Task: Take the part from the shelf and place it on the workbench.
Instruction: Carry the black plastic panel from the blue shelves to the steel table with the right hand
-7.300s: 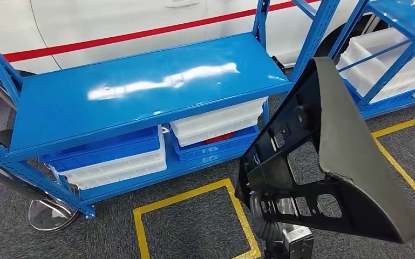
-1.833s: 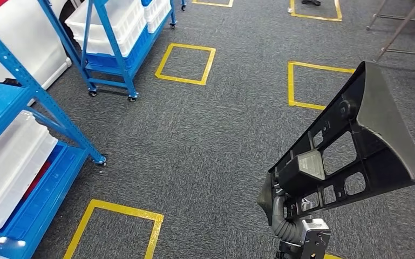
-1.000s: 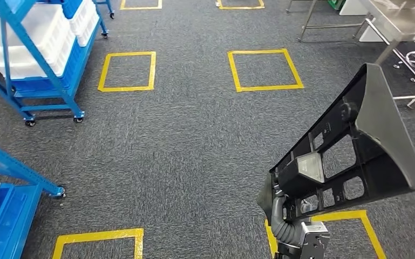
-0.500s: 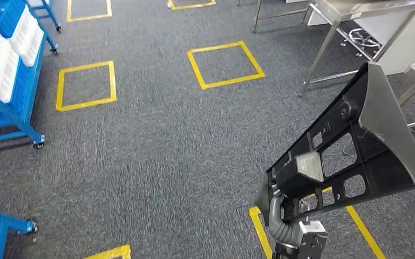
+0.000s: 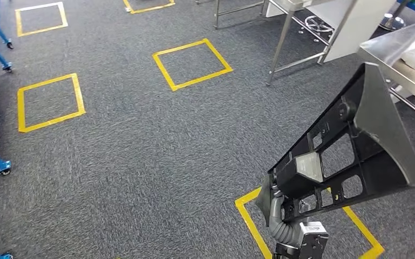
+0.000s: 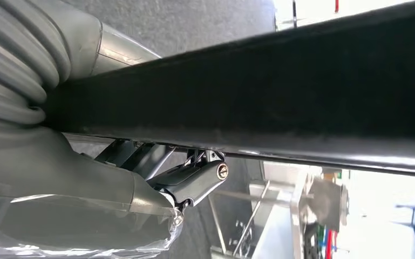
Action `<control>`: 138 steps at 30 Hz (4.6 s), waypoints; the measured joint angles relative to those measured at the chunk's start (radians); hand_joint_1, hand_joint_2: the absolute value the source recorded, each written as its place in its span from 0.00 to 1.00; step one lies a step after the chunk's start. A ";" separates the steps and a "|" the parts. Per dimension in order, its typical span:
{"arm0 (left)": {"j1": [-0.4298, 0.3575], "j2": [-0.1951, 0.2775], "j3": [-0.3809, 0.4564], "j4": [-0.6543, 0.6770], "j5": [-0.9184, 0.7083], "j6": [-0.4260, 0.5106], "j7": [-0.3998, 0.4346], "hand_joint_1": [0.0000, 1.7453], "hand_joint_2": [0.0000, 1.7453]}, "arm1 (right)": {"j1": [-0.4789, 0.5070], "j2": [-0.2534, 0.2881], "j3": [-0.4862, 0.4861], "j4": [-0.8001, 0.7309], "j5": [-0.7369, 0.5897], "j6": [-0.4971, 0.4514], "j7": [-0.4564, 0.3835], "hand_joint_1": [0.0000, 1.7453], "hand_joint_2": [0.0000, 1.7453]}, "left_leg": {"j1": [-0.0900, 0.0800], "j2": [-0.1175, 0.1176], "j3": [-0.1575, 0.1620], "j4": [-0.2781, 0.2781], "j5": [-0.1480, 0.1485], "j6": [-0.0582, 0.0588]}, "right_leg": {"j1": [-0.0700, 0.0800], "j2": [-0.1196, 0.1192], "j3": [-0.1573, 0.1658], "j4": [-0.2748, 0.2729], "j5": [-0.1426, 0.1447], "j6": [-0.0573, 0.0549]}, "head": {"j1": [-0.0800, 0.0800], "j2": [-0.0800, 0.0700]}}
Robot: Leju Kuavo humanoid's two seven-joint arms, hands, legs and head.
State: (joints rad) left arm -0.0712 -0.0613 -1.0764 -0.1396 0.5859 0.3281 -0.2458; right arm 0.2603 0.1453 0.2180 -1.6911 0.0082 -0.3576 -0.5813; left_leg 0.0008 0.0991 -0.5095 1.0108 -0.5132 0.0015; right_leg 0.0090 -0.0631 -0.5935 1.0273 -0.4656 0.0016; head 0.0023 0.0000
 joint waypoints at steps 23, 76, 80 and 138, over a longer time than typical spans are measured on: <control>-0.006 0.001 -0.018 -0.001 0.018 -0.042 0.056 0.00 1.00 | -0.027 0.004 0.002 0.008 -0.018 0.002 0.011 1.00 1.00 | 0.006 -0.072 -0.002 -0.006 0.008 0.025 | -0.022 0.071 -0.152 0.277 -0.104 0.034 | 0.008 0.000; -0.022 0.006 -0.131 0.000 -0.030 -0.122 0.117 0.00 1.00 | -0.116 -0.154 -0.049 0.024 0.467 -0.234 0.282 1.00 1.00 | -0.015 -0.144 -0.073 0.066 -0.050 -0.042 | 0.005 0.195 0.141 -0.012 -0.089 -0.055 | -0.034 0.000; -0.053 0.005 -0.139 -0.002 -0.031 -0.132 0.120 0.00 1.00 | -0.257 -0.367 -0.227 0.014 0.633 -0.137 0.445 1.00 1.00 | -0.023 -0.129 -0.041 0.036 0.003 0.013 | 0.004 0.210 0.139 0.070 -0.099 -0.028 | -0.031 0.000; -0.011 0.019 -0.176 0.000 0.036 -0.140 0.064 0.00 1.00 | -0.767 -0.905 -0.302 0.369 0.739 0.304 0.699 1.00 1.00 | -0.010 -0.118 0.002 -0.043 0.023 0.011 | -0.058 0.073 -0.019 0.006 0.001 0.028 | -0.029 0.000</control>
State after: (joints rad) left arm -0.0821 -0.0420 -1.2520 -0.1392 0.6218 0.1881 -0.1816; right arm -0.5067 -0.7595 -0.0836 -1.3217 0.7473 -0.0538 0.1179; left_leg -0.0092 -0.0193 -0.5079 0.9678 -0.4900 0.0128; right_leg -0.0489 0.0102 -0.6120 1.0337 -0.4643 0.0295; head -0.0269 0.0000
